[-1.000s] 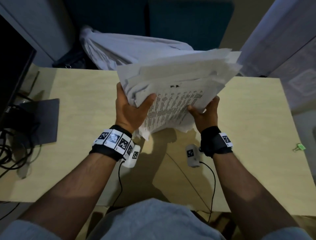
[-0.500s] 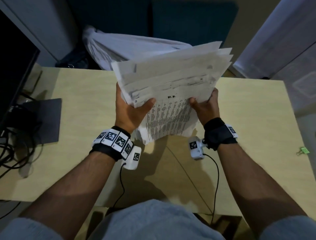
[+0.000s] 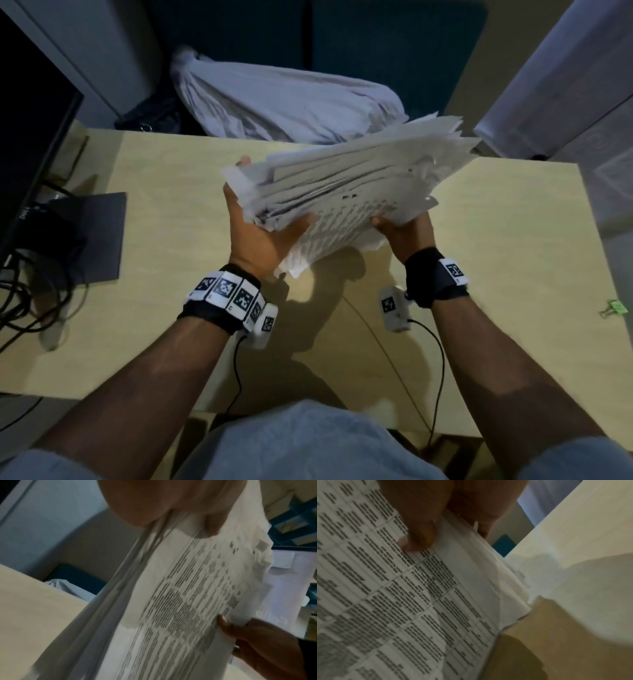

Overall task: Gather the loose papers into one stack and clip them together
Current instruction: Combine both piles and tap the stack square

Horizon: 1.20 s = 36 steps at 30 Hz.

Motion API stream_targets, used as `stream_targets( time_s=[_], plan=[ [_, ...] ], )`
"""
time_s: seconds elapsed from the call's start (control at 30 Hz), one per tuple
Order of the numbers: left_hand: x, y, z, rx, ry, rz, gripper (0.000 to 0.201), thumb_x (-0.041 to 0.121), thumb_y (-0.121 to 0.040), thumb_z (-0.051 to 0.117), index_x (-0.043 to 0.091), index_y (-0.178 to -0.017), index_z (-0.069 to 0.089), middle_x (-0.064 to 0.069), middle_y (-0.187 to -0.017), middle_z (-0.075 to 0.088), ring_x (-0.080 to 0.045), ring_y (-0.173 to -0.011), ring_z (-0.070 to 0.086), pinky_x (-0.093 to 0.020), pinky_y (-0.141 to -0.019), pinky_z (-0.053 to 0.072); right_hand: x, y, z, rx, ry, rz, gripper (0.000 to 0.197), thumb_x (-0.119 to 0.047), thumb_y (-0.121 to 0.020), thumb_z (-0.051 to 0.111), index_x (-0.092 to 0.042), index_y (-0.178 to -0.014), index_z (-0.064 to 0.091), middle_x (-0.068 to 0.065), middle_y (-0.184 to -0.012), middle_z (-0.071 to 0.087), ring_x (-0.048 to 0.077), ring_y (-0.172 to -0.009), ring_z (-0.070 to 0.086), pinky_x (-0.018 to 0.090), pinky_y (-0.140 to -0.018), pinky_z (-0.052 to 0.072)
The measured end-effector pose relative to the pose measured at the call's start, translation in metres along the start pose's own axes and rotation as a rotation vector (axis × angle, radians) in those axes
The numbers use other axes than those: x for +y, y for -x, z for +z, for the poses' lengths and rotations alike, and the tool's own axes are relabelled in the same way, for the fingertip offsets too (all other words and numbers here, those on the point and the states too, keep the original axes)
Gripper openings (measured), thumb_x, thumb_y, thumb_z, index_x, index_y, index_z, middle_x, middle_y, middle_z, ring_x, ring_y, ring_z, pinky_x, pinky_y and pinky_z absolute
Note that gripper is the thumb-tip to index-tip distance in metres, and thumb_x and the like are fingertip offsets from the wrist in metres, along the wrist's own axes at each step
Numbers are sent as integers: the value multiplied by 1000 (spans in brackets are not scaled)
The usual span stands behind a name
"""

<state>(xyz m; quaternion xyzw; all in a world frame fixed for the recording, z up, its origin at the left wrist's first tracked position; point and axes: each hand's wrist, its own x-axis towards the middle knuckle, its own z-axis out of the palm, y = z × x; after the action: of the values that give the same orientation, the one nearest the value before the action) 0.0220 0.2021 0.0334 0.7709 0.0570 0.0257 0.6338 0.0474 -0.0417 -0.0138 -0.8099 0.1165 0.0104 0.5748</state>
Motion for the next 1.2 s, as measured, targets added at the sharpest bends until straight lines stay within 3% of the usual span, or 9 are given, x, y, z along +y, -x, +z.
stream_targets(
  time_s=[0.03, 0.1, 0.17, 0.33, 0.53, 0.7, 0.9, 1.13, 1.2],
  plan=[
    [5, -5, 4, 14, -80, 55, 26, 27, -84, 70, 15, -107, 72, 1, -105, 70, 11, -102, 60, -22, -106, 38, -1, 0, -1, 23, 4, 6, 57, -15, -77, 76, -4, -128, 52, 11, -122, 62, 17, -106, 57, 20, -84, 49],
    [27, -15, 4, 77, 53, 170, 33, -8, -88, 57, 11, -115, 64, -2, -108, 69, -5, -105, 63, -23, -94, 50, -12, -3, -4, 90, 2, -54, 54, -11, -78, 75, -3, -126, 51, 7, -117, 62, 12, -100, 54, 15, -77, 46],
    [37, -19, 10, 117, 173, 193, 50, -6, -84, 65, 3, -128, 45, -16, -123, 59, -9, -112, 57, -13, -96, 42, -24, -7, -11, 144, -52, -143, 54, -12, -78, 75, -10, -126, 49, -7, -107, 58, 3, -87, 56, 7, -71, 46],
    [45, -25, 18, 65, 197, 340, 83, 14, -77, 76, 9, -139, 22, -6, -139, 49, -22, -129, 48, -38, -106, 42, -27, -10, -11, 194, -43, -241, 64, -13, -81, 73, -3, -135, 39, -5, -114, 52, 1, -99, 50, 11, -79, 46],
    [39, -22, 10, -12, 279, 347, 48, 13, -80, 67, 20, -119, 40, 12, -117, 64, -11, -113, 59, -33, -96, 48, 1, -1, -15, 67, -113, -177, 37, 7, -85, 61, -8, -117, 51, 4, -115, 57, -11, -93, 60, 15, -81, 49],
    [31, -29, 6, -54, 225, 447, 78, -12, -76, 61, -4, -133, 9, 20, -124, 55, -12, -116, 54, -38, -96, 48, -23, -7, -24, 14, -266, -225, 54, 5, -75, 68, -21, -111, 36, 0, -110, 61, 8, -103, 63, 30, -86, 54],
    [30, -30, 4, -39, 128, 453, 57, -2, -84, 61, 23, -124, 29, 23, -125, 56, -12, -115, 55, -52, -98, 45, -61, -23, -51, -32, -406, -332, 63, 21, -73, 63, -3, -124, 32, -7, -109, 67, 12, -103, 63, 34, -88, 53],
    [23, -36, 9, -34, 211, 451, 98, -2, -76, 73, -11, -140, -1, -25, -140, 35, -41, -130, 39, -66, -98, 39, -69, -24, -43, 108, -316, -367, 41, 10, -76, 70, -7, -107, 48, -19, -95, 68, -2, -90, 63, 21, -80, 52],
    [26, -36, 15, 22, 165, 402, 95, -7, -77, 72, 0, -141, 1, -13, -136, 38, -21, -131, 44, -57, -103, 41, -63, -22, -34, 104, -277, -343, 48, 11, -75, 71, 1, -115, 46, -5, -104, 64, -4, -95, 62, 17, -80, 51]
  ],
)
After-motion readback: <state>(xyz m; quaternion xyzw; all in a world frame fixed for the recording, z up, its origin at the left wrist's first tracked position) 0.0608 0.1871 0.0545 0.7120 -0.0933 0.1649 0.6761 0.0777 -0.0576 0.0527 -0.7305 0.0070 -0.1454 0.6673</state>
